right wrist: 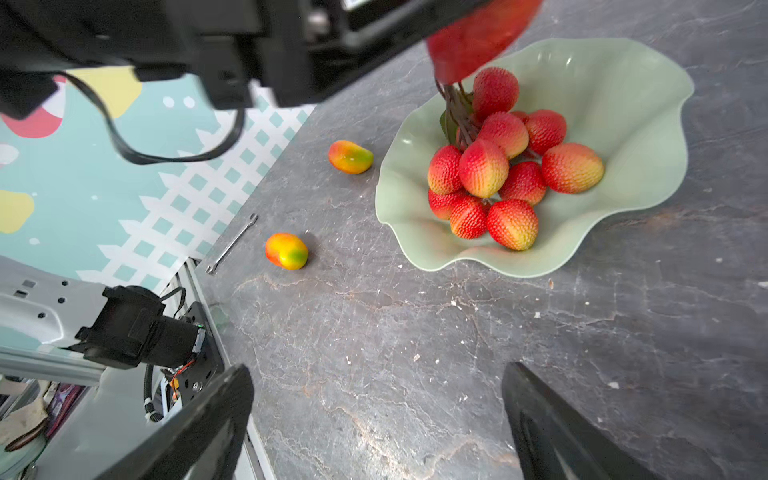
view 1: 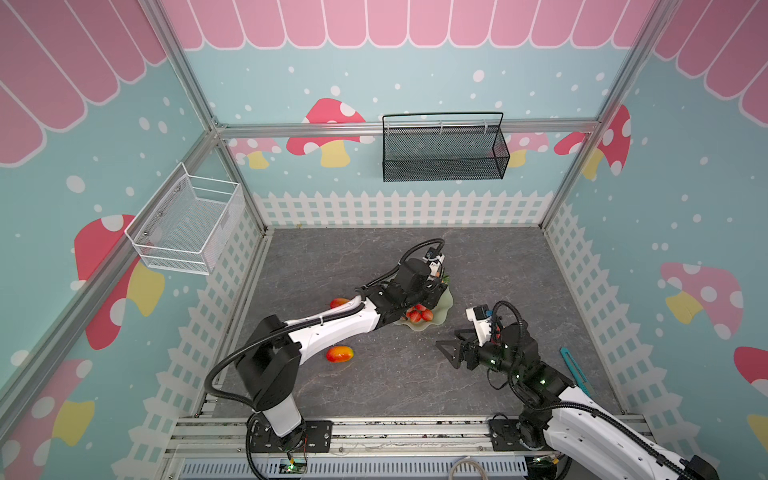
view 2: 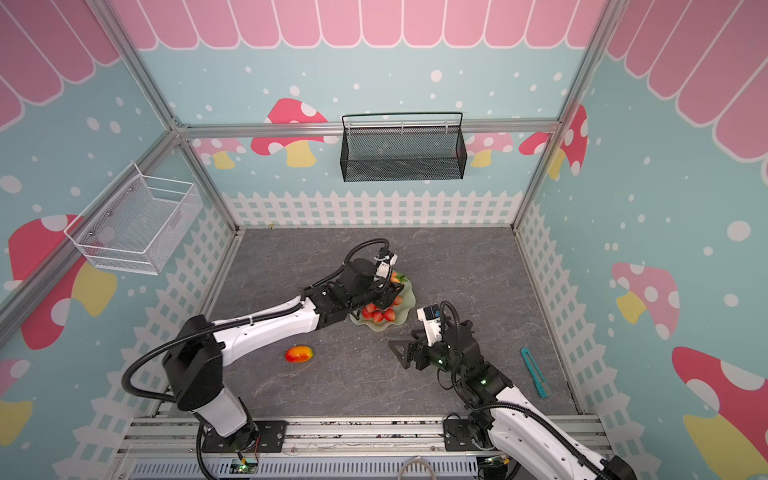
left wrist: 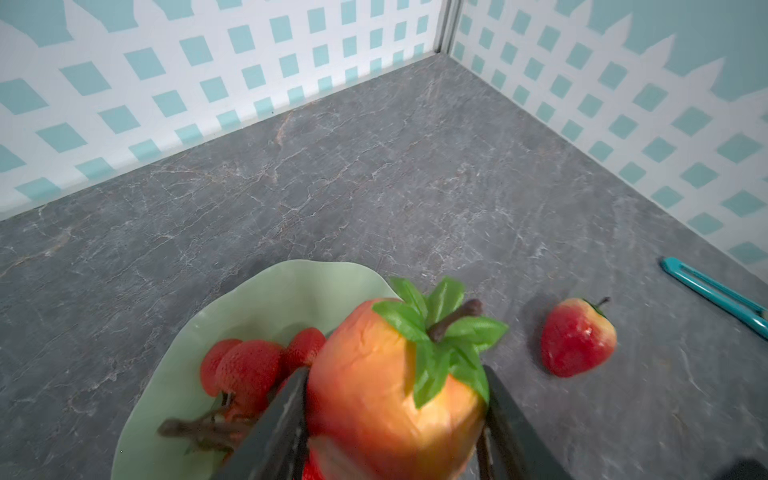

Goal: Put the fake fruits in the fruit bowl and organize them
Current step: 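Carry the peach with the left gripper over the bowl and lower it, then open the left gripper and withdraw while the right gripper grasps the red apple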

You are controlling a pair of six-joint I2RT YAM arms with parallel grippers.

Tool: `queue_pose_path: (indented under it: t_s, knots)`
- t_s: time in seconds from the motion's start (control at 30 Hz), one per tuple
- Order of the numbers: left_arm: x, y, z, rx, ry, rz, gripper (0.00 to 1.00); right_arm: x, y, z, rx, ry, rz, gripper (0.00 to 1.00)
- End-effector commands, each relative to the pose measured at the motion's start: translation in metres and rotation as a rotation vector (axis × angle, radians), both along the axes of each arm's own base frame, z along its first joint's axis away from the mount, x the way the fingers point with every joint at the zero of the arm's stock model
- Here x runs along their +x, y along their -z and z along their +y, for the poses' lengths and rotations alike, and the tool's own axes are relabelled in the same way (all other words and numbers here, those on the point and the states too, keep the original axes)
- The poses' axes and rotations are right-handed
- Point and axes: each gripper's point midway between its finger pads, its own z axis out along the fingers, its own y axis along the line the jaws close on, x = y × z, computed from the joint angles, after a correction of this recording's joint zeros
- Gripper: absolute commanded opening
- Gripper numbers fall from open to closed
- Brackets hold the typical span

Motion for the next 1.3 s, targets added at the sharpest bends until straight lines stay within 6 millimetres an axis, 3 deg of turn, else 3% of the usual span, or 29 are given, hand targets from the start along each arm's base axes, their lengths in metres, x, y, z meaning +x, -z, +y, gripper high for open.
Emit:
queue_pose_path:
  t_s: [0.0, 0.27, 0.5, 0.67, 0.83, 1.0, 1.17, 1.27]
  knots:
    - [0.022, 0.013, 0.001, 0.062, -0.056, -0.010, 0.42, 0.021, -0.022, -0.008, -0.018, 0.092, -0.049, 0.97]
    - [0.045, 0.052, -0.006, 0.076, -0.084, 0.036, 0.42, 0.046, -0.043, -0.018, -0.027, 0.141, -0.094, 0.97]
    - [0.061, 0.073, -0.012, 0.033, -0.089, 0.048, 0.43, 0.040, -0.040, -0.030, -0.004, 0.158, -0.104, 0.97]
    - [0.063, 0.082, -0.013, 0.014, -0.096, 0.081, 0.50, 0.039, -0.032, -0.043, 0.002, 0.202, -0.091, 0.97]
    - [0.061, 0.070, -0.011, -0.018, -0.087, 0.054, 0.64, 0.048, -0.005, -0.062, -0.012, 0.316, 0.041, 0.97]
    - [0.053, 0.046, -0.006, -0.049, -0.068, 0.008, 0.71, 0.054, 0.017, -0.100, -0.035, 0.569, 0.161, 0.97]
    - [0.044, 0.030, 0.001, -0.066, -0.056, -0.012, 0.73, 0.049, 0.020, -0.136, -0.090, 0.779, 0.247, 0.97]
    - [0.022, 0.015, 0.003, -0.114, 0.002, -0.010, 0.73, 0.040, 0.020, -0.151, -0.098, 0.870, 0.296, 0.97]
